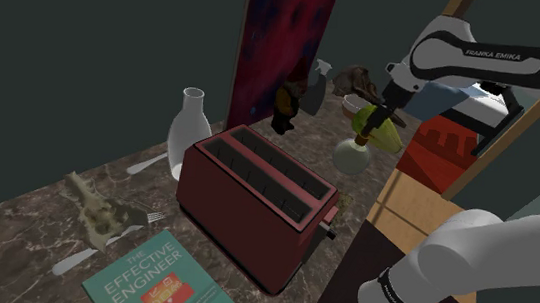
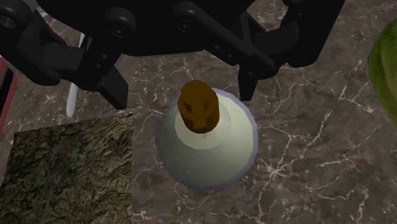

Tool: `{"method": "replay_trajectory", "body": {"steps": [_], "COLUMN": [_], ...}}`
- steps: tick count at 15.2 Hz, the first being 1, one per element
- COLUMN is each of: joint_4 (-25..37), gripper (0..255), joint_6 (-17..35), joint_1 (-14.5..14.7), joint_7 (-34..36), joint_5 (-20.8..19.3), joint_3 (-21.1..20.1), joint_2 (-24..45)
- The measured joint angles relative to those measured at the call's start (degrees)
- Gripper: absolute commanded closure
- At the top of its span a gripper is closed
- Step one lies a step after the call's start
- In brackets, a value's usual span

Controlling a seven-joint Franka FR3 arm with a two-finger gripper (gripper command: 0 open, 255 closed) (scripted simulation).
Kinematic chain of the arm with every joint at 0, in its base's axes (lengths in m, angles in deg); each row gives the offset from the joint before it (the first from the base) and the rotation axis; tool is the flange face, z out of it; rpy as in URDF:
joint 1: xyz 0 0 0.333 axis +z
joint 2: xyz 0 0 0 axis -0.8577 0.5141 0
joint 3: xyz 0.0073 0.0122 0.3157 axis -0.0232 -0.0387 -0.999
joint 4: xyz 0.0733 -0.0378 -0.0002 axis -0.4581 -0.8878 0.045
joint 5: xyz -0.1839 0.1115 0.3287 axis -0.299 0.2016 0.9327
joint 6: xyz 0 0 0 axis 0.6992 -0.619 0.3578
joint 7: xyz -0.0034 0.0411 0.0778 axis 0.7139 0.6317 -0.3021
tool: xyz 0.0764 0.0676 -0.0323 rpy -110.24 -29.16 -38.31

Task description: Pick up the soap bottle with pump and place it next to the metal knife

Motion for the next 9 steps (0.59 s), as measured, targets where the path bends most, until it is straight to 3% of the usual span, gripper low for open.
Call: {"method": "replay_trajectory", "body": {"steps": [9], "joint_4": [-4.5], "gripper": [0], "joint_6": [6.5], "joint_1": [-0.2], "joint_7": [-1.2], "joint_5": [-0.7], "joint_3": [1.6], "joint_2": [2.2]}}
